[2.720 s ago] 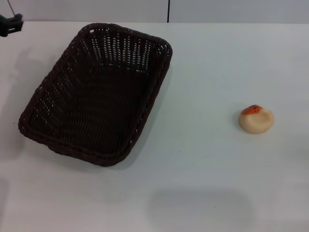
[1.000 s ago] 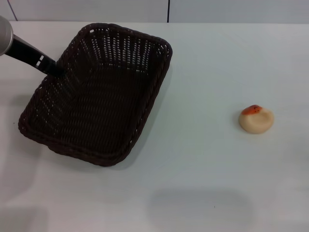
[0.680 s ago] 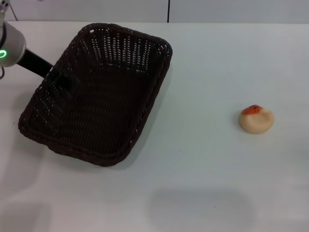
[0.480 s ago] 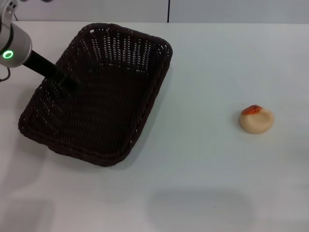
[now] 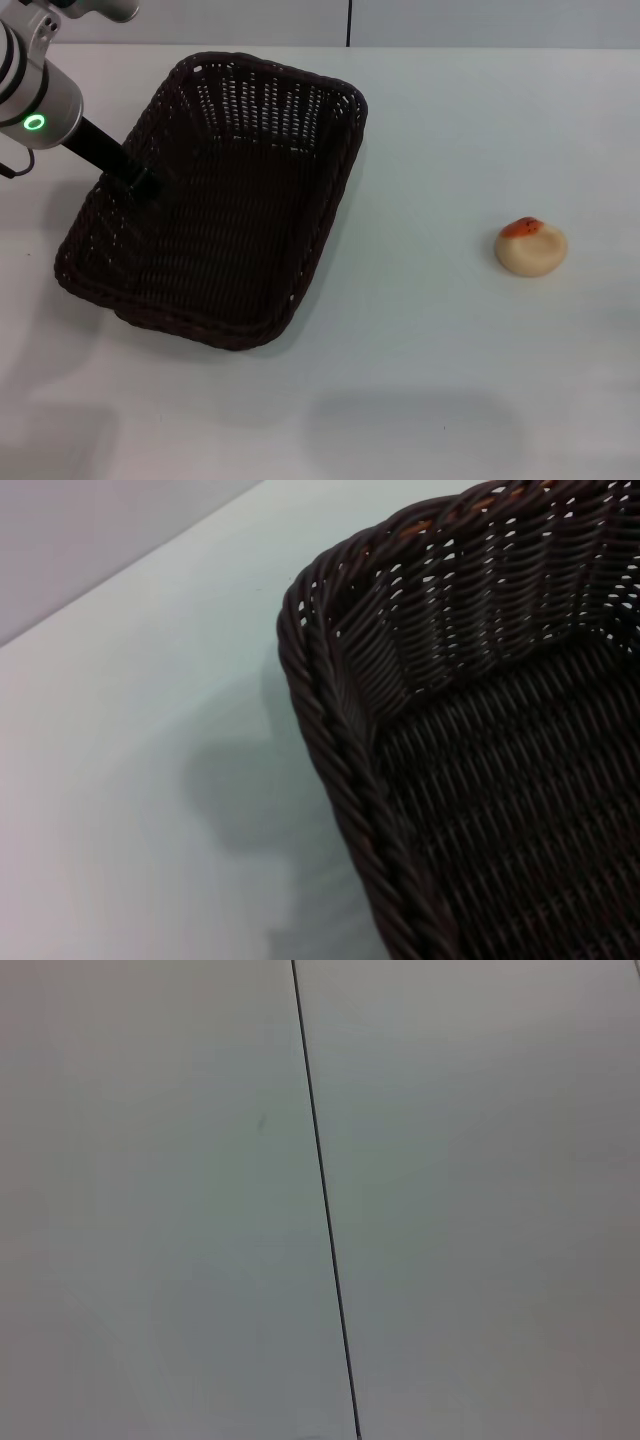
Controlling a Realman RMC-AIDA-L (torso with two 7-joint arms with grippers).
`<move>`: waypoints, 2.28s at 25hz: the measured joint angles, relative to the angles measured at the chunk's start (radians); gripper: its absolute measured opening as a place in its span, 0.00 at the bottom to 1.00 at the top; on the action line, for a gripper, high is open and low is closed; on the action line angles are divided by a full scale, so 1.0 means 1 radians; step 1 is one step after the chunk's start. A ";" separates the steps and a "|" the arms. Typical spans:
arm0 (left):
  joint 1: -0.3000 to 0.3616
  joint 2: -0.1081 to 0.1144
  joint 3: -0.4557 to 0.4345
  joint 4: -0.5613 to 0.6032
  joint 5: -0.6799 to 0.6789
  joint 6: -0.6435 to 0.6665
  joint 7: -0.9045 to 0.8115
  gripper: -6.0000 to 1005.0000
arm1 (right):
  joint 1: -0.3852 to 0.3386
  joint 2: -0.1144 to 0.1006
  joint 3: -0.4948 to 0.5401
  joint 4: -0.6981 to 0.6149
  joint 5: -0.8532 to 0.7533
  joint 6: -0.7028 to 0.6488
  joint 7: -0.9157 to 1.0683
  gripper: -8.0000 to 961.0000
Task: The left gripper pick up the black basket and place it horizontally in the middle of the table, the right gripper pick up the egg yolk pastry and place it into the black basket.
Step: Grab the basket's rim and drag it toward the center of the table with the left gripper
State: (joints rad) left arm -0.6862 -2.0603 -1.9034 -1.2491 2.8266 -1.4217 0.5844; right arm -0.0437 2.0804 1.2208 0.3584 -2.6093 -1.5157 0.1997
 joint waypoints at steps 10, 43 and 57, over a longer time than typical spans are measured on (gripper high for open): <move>-0.007 0.001 0.023 -0.005 0.000 0.023 0.007 0.27 | -0.002 0.000 0.000 0.001 0.000 -0.003 0.000 0.77; -0.314 -0.005 0.022 0.324 -0.366 0.222 0.756 0.20 | -0.008 0.000 0.000 -0.004 0.000 -0.041 0.007 0.77; -0.327 -0.008 0.057 0.356 -0.417 0.325 0.764 0.21 | -0.008 0.000 -0.004 -0.004 0.000 -0.044 0.007 0.77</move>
State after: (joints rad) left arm -1.0130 -2.0678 -1.8464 -0.8935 2.4096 -1.0969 1.3487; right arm -0.0522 2.0801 1.2167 0.3543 -2.6092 -1.5602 0.2071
